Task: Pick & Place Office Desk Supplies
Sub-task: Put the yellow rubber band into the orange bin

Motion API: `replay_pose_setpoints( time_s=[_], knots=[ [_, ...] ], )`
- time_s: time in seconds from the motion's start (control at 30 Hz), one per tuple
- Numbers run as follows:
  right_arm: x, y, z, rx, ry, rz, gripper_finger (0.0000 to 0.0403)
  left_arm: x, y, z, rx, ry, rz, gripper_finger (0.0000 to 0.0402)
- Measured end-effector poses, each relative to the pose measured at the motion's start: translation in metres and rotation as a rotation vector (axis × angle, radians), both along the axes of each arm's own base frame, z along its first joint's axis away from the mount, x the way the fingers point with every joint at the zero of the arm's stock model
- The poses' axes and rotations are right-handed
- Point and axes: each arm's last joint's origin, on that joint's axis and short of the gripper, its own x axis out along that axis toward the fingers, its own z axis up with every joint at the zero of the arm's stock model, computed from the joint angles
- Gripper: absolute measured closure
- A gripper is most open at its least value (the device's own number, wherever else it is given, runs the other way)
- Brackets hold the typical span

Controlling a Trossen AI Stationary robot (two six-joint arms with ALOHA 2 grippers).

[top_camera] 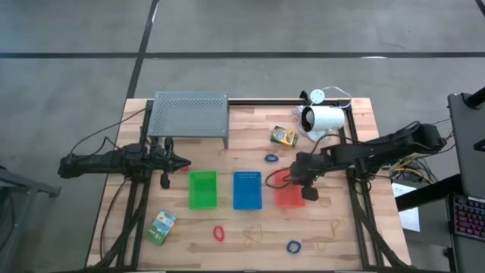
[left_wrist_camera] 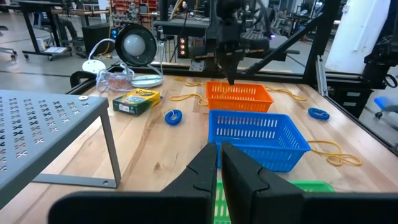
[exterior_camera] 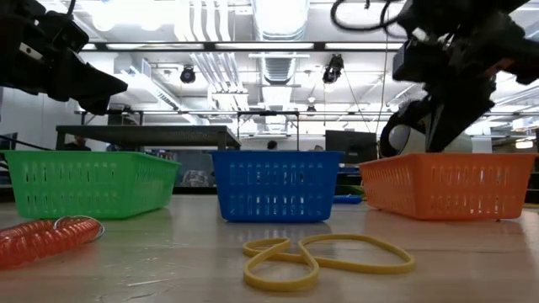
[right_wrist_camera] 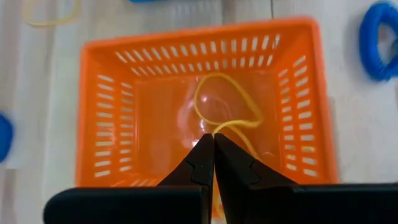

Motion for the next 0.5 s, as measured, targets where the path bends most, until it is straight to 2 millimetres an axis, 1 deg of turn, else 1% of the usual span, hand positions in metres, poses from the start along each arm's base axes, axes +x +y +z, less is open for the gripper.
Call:
replay_pose_setpoints(
  time_s=[0.1, 0.27, 0.4, 0.5],
  knots=[
    [0.004, 0.000, -0.009, 0.006, 0.045, -0.018, 0.0394, 0.000, 0.000, 0.000, 0.000, 0.000, 0.000, 0.0374],
    [0.012, 0.001, -0.019, 0.006, 0.054, -0.022, 0.0394, 0.000, 0.000, 0.000, 0.000, 0.000, 0.000, 0.0374],
    [0.016, 0.002, -0.022, 0.007, 0.043, -0.022, 0.0394, 0.000, 0.000, 0.000, 0.000, 0.000, -0.001, 0.0374],
    [0.016, 0.002, -0.021, 0.008, 0.032, -0.022, 0.0394, 0.000, 0.000, 0.000, 0.000, 0.000, 0.000, 0.0374]
  ],
)
